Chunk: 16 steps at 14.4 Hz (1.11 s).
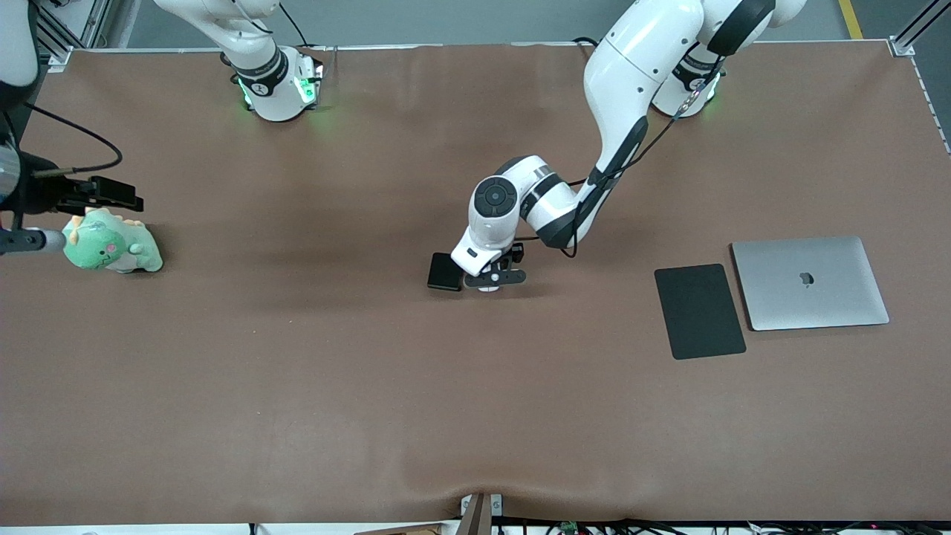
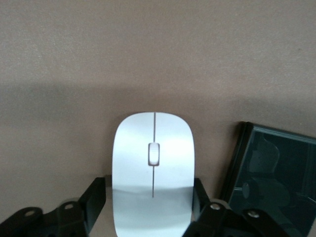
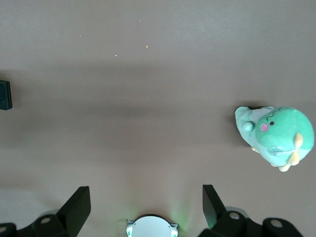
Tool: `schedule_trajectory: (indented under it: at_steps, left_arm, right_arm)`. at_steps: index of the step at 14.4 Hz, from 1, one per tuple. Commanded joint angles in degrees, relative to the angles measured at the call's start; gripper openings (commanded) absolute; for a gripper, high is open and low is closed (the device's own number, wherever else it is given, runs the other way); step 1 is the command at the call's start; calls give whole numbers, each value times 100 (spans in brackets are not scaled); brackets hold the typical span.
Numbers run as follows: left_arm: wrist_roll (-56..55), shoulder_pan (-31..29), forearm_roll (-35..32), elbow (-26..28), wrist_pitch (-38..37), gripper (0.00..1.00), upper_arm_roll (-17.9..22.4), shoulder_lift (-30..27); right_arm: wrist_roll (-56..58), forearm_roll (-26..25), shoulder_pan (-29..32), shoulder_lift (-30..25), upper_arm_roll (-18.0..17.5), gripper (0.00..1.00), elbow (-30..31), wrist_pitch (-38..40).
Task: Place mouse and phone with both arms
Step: 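Close the left gripper on the white mouse and lift it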
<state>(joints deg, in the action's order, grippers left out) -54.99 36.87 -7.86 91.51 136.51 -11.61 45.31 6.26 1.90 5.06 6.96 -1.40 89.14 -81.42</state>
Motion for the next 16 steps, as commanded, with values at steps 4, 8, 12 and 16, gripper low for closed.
schedule_trajectory:
  at_steps: [4,8,12,16]
  left_arm:
    - [-108,-57,-251,-20,-263,0,80,-319]
    - [294,-697,-277,15,-975,0,71,-1145]
    - [1305,-1629,-277,112,-1284,0,36,-1753]
    - [2201,-2551,-277,375,-1320,0,9,-2069]
  right_arm:
    - [-29,100,-251,182,-36,100,-81,109]
    - [-773,144,-602,218,-36,100,-2,-31]
    - [-872,459,-823,411,-36,100,7,-216]
    - [-899,715,-980,534,-36,100,7,-365]
